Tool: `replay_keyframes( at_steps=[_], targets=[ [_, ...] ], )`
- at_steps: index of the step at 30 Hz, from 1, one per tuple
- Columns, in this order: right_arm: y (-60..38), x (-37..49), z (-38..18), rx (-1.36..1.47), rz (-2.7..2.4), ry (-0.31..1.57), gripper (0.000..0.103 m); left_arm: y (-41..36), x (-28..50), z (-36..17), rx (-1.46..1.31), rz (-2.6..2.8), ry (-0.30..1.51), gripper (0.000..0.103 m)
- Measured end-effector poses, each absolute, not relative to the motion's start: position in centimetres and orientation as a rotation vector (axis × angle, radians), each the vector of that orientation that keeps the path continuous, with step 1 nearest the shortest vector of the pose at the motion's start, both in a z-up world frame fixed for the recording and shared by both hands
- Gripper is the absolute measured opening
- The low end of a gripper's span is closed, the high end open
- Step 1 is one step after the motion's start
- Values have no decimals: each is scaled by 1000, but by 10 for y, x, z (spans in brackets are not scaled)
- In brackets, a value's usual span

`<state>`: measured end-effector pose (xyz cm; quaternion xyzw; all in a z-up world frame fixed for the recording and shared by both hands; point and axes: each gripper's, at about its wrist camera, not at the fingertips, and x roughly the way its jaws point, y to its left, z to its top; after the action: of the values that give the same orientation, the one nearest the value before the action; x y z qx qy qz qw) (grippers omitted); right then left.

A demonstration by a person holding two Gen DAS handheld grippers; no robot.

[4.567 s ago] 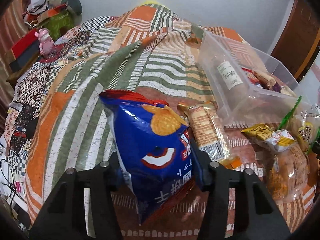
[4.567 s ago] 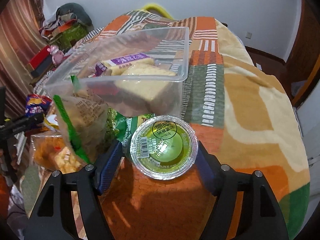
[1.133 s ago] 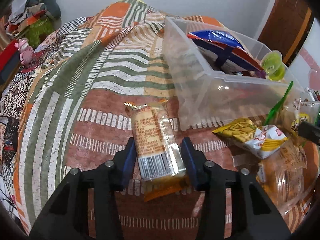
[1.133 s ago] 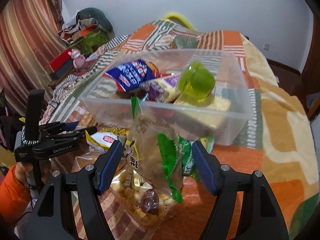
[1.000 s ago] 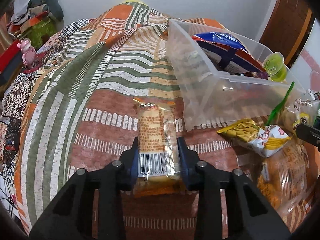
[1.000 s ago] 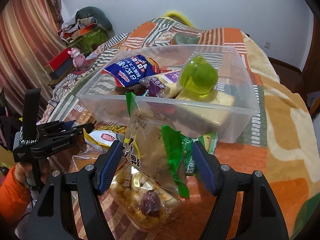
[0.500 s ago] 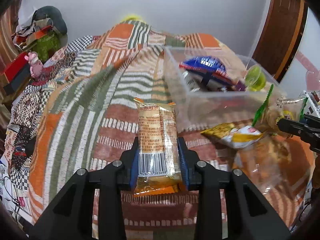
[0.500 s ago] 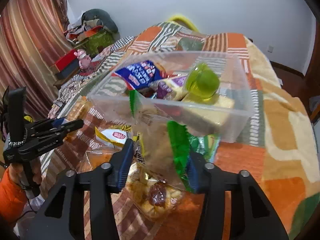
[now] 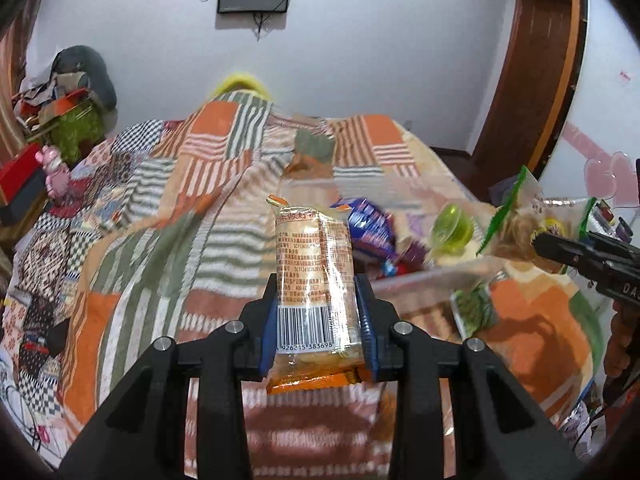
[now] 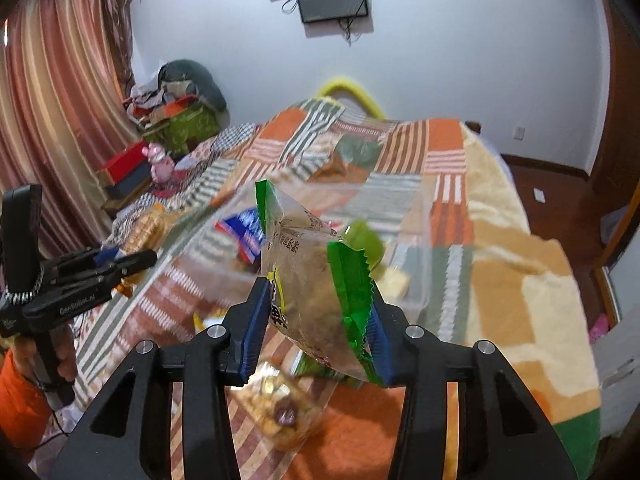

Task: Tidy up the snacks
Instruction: 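Lower wrapped pastry into clear box with left tool while right tool carries its bag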

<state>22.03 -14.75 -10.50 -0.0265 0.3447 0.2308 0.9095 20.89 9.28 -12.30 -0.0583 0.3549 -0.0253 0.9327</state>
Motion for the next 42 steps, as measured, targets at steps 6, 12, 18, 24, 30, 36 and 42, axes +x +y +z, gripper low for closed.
replay_keyframes(
  at_steps=[6,12,18,24,30,36,42],
  targets=[
    [-153,245,-94,-58,422,655,42,77,241,-130,-99,-72,736,34],
    [-151,277,-100,-93,348,655,42,70,274,-147,-98,-80,775,34],
    [-145,302,-113,-114,315,683,42,64,302,-162,-75,-78,799,34],
    [-139,320,-129,-169,308,738,42,63,319,-166,-63,-66,791,34],
    [-145,321,-134,-186,325,792,44,66,319,-166,-42,-63,791,36],
    [-151,308,-122,-188,340,782,47,70,308,-163,-69,-74,814,55],
    [-160,283,-106,-173,356,753,52,63,284,-145,-39,-86,793,63]
  ],
)
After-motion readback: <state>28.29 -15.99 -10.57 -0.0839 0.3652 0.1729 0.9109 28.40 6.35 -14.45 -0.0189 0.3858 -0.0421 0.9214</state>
